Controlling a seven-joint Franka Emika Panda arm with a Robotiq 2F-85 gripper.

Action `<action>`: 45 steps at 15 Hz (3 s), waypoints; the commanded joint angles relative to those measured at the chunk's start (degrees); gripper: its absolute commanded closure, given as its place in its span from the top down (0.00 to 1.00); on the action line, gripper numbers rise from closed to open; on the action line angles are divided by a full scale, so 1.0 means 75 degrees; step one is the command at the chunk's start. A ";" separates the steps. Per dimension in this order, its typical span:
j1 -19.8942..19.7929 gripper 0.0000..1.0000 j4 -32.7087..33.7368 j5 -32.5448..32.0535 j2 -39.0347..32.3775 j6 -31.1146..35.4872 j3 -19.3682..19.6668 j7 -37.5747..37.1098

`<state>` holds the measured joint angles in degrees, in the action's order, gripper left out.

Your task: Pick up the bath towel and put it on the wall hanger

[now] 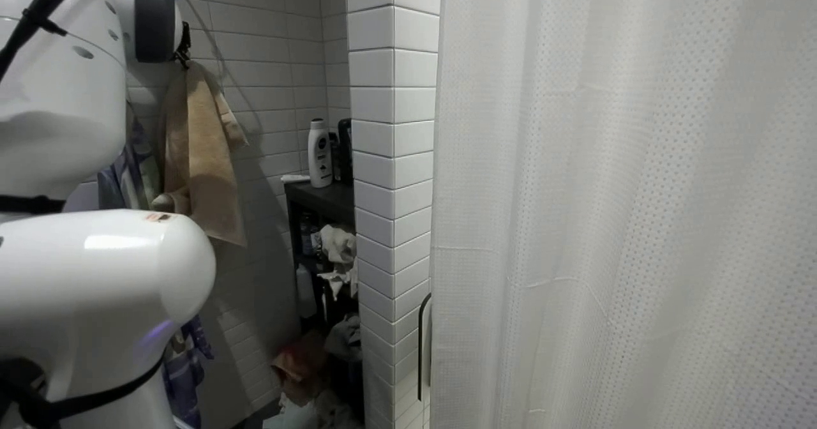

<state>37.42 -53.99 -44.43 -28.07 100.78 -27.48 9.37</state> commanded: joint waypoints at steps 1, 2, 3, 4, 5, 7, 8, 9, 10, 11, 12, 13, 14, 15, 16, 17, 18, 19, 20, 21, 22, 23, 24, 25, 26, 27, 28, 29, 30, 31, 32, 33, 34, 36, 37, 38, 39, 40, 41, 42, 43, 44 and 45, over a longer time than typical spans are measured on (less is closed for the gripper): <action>-0.0378 0.02 0.0216 0.0933 0.0005 0.0310 -0.0282 -0.0203; -0.0415 0.02 0.0202 0.1070 0.0017 0.0315 -0.0276 -0.0316; -0.0470 0.02 0.0194 0.1260 0.0016 0.0270 -0.0290 -0.0438; -0.0519 0.02 0.0135 0.1366 0.0041 0.0339 -0.0280 -0.0591; -0.0573 0.02 0.0081 0.1508 0.0059 0.0359 -0.0282 -0.0718; -0.0636 0.02 -0.0015 0.1663 0.0106 0.0418 -0.0234 -0.1104; -0.0656 0.02 -0.0047 0.1721 0.0123 0.0395 -0.0213 -0.1332; -0.0685 0.02 -0.0084 0.1771 0.0142 0.0409 -0.0202 -0.1548; -0.0724 0.02 -0.0119 0.1838 0.0152 0.0432 -0.0209 -0.1750; -0.0764 0.02 -0.0162 0.1895 0.0172 0.0473 -0.0216 -0.1893; -0.0784 0.02 -0.0190 0.1922 0.0185 0.0500 -0.0209 -0.2056; -0.0815 0.02 -0.0207 0.1969 0.0199 0.0530 -0.0211 -0.2213; -0.0846 0.02 -0.0224 0.2013 0.0206 0.0550 -0.0221 -0.2316; -0.0867 0.02 -0.0249 0.2042 0.0217 0.0583 -0.0222 -0.2451; -0.0895 0.02 -0.0271 0.2108 0.0225 0.0610 -0.0235 -0.2555; -0.0933 0.02 -0.0310 0.2180 0.0241 0.0640 -0.0249 -0.2634; -0.0967 0.02 -0.0356 0.2265 0.0242 0.0665 -0.0252 -0.2760; -0.1002 0.02 -0.0409 0.2373 0.0245 0.0676 -0.0256 -0.2902; -0.1028 0.02 -0.0462 0.2449 0.0248 0.0706 -0.0253 -0.3020; -0.1045 0.02 -0.0527 0.2506 0.0255 0.0724 -0.0242 -0.3138; -0.1052 0.02 -0.0617 0.2507 0.0276 0.0781 -0.0209 -0.3319; -0.1077 0.02 -0.0697 0.2520 0.0295 0.0824 -0.0205 -0.3433; -0.1096 0.02 -0.0775 0.2518 0.0317 0.0868 -0.0202 -0.3557; -0.1114 0.02 -0.0858 0.2509 0.0347 0.0924 -0.0201 -0.3690; -0.1130 0.02 -0.0929 0.2505 0.0369 0.0959 -0.0203 -0.3797; -0.1150 0.02 -0.1007 0.2499 0.0401 0.0997 -0.0203 -0.3896; -0.1168 0.02 -0.1073 0.2508 0.0422 0.1027 -0.0206 -0.3991; -0.1182 0.02 -0.1163 0.2487 0.0461 0.1061 -0.0197 -0.4103; -0.1195 0.02 -0.1236 0.2483 0.0491 0.1078 -0.0201 -0.4159; -0.1204 0.02 -0.1337 0.2442 0.0536 0.1127 -0.0183 -0.4267; -0.1214 0.02 -0.1414 0.2435 0.0552 0.1147 -0.0177 -0.4343; -0.1235 0.02 -0.1503 0.2432 0.0576 0.1151 -0.0170 -0.4402; -0.1256 0.02 -0.1603 0.2427 0.0605 0.1166 -0.0161 -0.4473; -0.1303 0.02 -0.1782 0.2424 0.0655 0.1220 -0.0154 -0.4572; -0.1335 0.02 -0.1883 0.2421 0.0691 0.1270 -0.0151 -0.4603; -0.1362 0.02 -0.1973 0.2416 0.0724 0.1309 -0.0147 -0.4637; -0.1393 0.02 -0.2060 0.2419 0.0752 0.1335 -0.0146 -0.4667; -0.1419 0.02 -0.2144 0.2416 0.0782 0.1365 -0.0143 -0.4690; -0.1461 0.02 -0.2245 0.2423 0.0819 0.1386 -0.0139 -0.4695; -0.1491 0.02 -0.2330 0.2428 0.0853 0.1396 -0.0137 -0.4722; -0.1518 0.02 -0.2409 0.2428 0.0887 0.1422 -0.0136 -0.4750; -0.1548 0.02 -0.2489 0.2433 0.0924 0.1454 -0.0136 -0.4774; -0.1568 0.02 -0.2540 0.2430 0.0949 0.1485 -0.0135 -0.4789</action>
<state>27.20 -68.11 -27.02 -23.51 110.76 -28.66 -25.44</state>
